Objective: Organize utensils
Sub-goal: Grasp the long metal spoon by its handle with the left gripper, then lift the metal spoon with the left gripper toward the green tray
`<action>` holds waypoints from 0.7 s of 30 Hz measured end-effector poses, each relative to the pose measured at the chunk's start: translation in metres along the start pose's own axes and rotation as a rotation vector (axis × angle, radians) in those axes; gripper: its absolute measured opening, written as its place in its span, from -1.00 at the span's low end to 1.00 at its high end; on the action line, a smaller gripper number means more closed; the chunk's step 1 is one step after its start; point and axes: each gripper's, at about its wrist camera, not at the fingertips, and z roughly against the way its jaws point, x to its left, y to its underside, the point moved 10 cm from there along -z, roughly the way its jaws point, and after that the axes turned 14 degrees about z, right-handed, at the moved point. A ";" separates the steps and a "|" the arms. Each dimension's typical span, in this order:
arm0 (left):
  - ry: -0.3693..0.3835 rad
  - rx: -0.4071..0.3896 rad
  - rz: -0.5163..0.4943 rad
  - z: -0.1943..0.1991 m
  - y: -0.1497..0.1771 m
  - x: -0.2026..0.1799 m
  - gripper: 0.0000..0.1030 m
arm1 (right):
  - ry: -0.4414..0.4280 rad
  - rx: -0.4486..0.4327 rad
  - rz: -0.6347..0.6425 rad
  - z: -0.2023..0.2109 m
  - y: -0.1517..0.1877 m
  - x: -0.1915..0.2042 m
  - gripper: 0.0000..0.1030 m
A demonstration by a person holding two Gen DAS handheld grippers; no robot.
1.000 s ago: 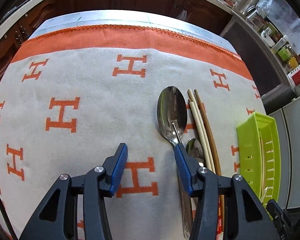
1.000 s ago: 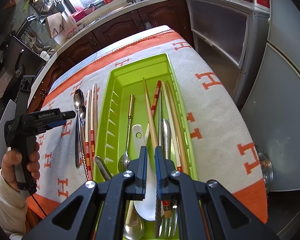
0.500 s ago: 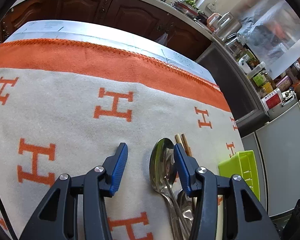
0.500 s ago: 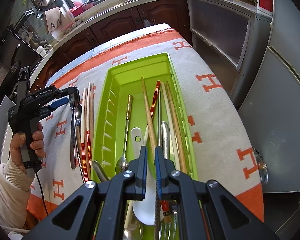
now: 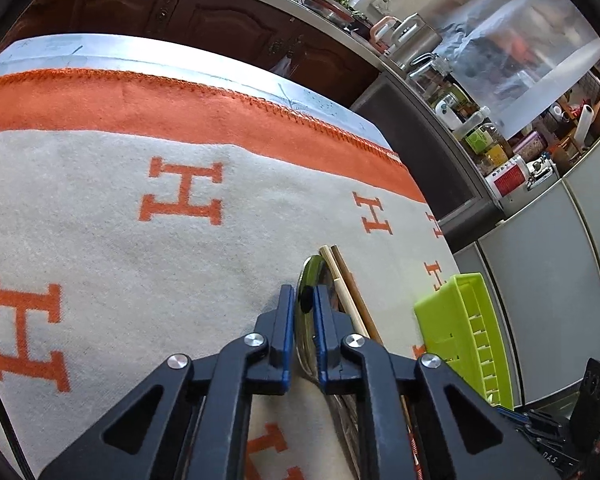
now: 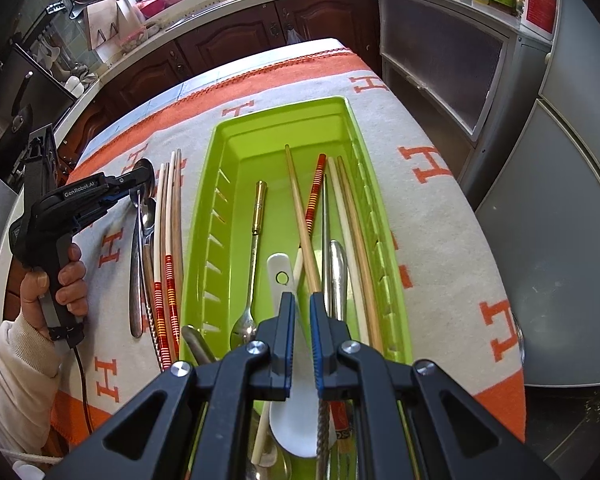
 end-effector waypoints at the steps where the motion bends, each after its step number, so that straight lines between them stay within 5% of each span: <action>1: 0.016 -0.006 0.019 0.001 -0.002 0.000 -0.95 | 0.003 0.000 0.002 0.000 0.000 0.001 -0.86; 14: -0.011 -0.160 0.142 0.076 -0.008 0.045 -0.99 | 0.006 -0.028 0.030 0.010 -0.003 0.013 -0.86; 21: -0.015 -0.235 0.070 0.144 0.012 0.019 -0.98 | -0.035 -0.059 0.040 0.018 -0.006 0.023 -0.86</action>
